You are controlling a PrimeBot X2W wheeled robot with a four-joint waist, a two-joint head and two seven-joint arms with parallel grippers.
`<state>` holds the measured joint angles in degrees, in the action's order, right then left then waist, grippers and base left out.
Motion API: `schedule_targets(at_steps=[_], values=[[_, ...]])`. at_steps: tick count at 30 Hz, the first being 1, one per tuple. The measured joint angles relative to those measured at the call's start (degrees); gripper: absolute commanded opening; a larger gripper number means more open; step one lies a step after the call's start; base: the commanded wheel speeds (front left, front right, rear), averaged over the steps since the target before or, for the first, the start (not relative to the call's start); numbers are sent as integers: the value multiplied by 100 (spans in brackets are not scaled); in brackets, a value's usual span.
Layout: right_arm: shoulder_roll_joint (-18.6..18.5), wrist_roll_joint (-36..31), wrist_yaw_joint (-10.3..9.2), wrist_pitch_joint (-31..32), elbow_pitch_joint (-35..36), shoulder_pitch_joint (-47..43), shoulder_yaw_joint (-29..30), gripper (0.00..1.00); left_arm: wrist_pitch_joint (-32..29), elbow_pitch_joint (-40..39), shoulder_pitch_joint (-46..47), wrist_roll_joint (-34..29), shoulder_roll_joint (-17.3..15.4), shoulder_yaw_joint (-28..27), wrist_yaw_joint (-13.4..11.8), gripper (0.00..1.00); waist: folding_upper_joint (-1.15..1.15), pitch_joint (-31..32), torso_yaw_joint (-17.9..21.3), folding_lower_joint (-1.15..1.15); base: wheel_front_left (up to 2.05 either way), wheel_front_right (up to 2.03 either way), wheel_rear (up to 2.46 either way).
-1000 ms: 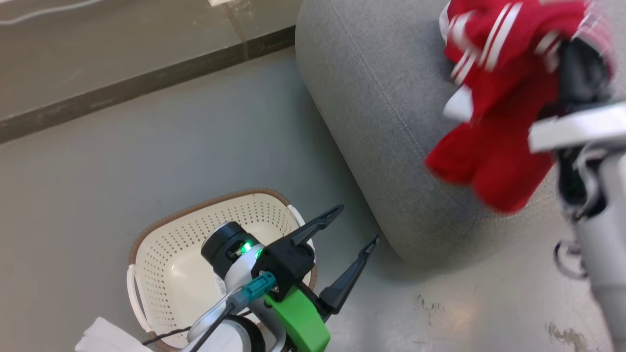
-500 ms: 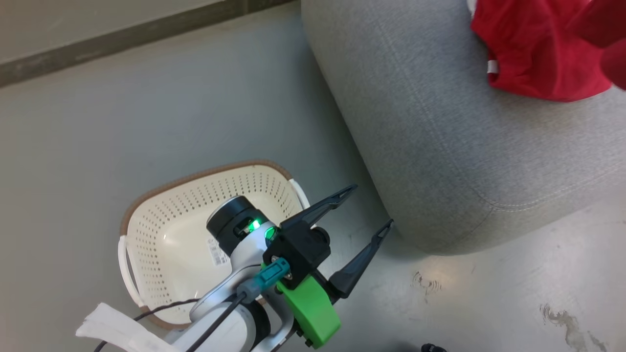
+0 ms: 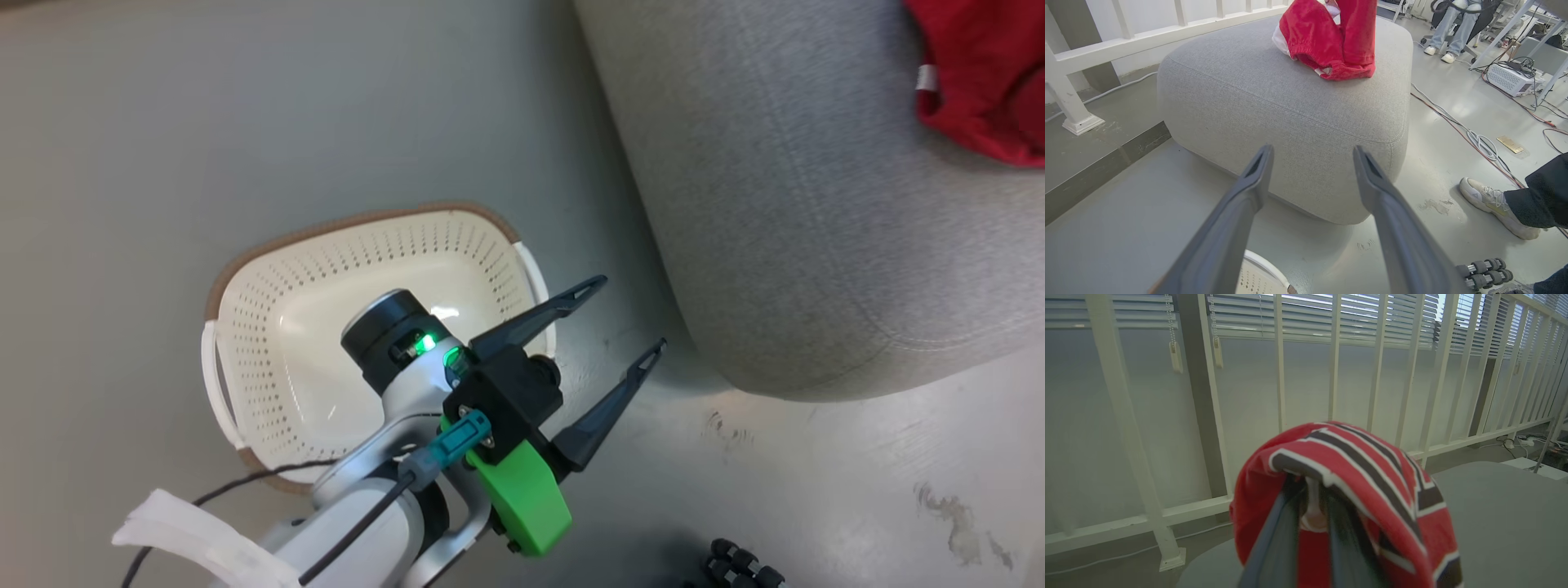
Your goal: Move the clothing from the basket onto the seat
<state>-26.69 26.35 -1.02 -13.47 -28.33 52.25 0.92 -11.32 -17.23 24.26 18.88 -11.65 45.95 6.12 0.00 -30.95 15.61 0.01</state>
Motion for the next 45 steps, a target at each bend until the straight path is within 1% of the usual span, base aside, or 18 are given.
schedule_targets(at_steps=[2,3,6,10,19,20,21,22,27,31,35,45], values=[[27,32,7,38,-125,-2,-34,0,-1,2,25,-1,-14,-5,1,100,0,-53,-27,0,0,0,0],[73,62,49,49,-241,-5,-65,0,0,5,51,-1,-22,-11,19,100,0,-102,-54,0,0,0,0],[288,153,51,142,-612,-30,-146,0,3,27,75,-1,-43,-57,29,100,0,-227,-122,0,0,0,0],[478,255,149,288,-1051,-144,-197,0,26,92,80,-1,-65,-73,36,100,0,-312,-178,0,0,0,0],[520,281,292,310,-1530,-99,-272,0,85,208,158,8,-88,-66,41,100,0,-278,-161,0,0,0,0],[521,280,303,309,-1572,-97,-287,28,86,213,158,9,-93,-65,41,100,0,-263,-157,0,0,0,0],[521,280,308,293,-1619,-90,-297,88,88,221,158,11,-96,-65,42,100,0,-247,-152,0,0,0,0],[522,280,332,285,-1663,-78,-300,100,109,234,158,19,-98,-65,42,100,0,-230,-147,0,0,0,0],[554,235,403,220,-1825,-47,-388,100,191,322,158,54,-103,-66,43,100,0,-130,-123,0,0,0,0],[681,181,506,140,-1958,-53,-520,100,275,372,158,60,-103,-71,43,100,0,-13,-89,0,0,0,0],[744,167,555,81,-2023,-136,-573,100,330,417,157,107,-103,-82,43,100,0,81,-52,0,0,0,0],[1049,66,608,-79,-1981,-764,-720,100,567,631,135,148,-102,-181,40,100,0,402,1,-1,0,0,0]])
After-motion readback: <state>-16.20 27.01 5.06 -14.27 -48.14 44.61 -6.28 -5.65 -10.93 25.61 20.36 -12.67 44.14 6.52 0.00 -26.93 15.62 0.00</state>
